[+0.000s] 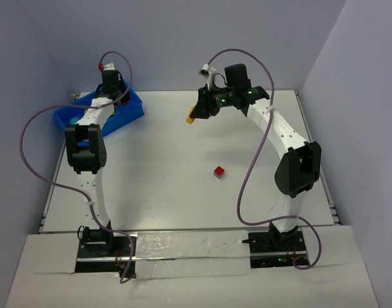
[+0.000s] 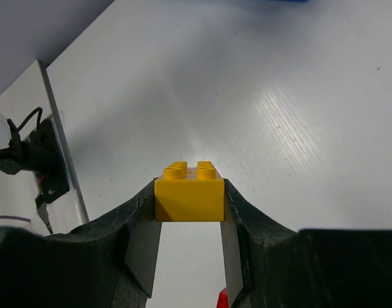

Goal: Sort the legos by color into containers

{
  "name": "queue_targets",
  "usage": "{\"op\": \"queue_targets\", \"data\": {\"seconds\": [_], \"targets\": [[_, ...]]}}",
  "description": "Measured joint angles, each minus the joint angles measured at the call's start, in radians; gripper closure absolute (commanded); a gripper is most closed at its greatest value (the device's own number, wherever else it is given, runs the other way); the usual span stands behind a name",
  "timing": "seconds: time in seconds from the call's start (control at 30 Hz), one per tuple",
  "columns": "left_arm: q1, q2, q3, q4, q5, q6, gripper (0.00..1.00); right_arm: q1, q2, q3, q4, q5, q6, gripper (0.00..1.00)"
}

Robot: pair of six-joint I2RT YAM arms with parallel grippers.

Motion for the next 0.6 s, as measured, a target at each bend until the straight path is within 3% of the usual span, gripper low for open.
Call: {"op": "queue_targets", "data": {"seconds": [0.27,0.37,0.47,0.6], "targets": [[0.0,0.008,0.041,-0.001,0.014,0.025,0.07,0.0,0.0,0.002,0.002,0.009,0.005,1.0],[0.002,0.007,0.077,-0.011,0.059,0.045,0.02,0.0,0.0,0.002,0.005,0.011,0.02,1.0],[0.007,-0.025,0.086,-0.032,0.156,0.084,0.04,-0.001,0.0,0.002,0.023,0.009,0.045,1.0],[0.025,-0.179,-0.032,-0.016,0.406,0.097,0.07,-0.006,0.0,-0.003,0.122,-0.012,0.159,1.0]]}}
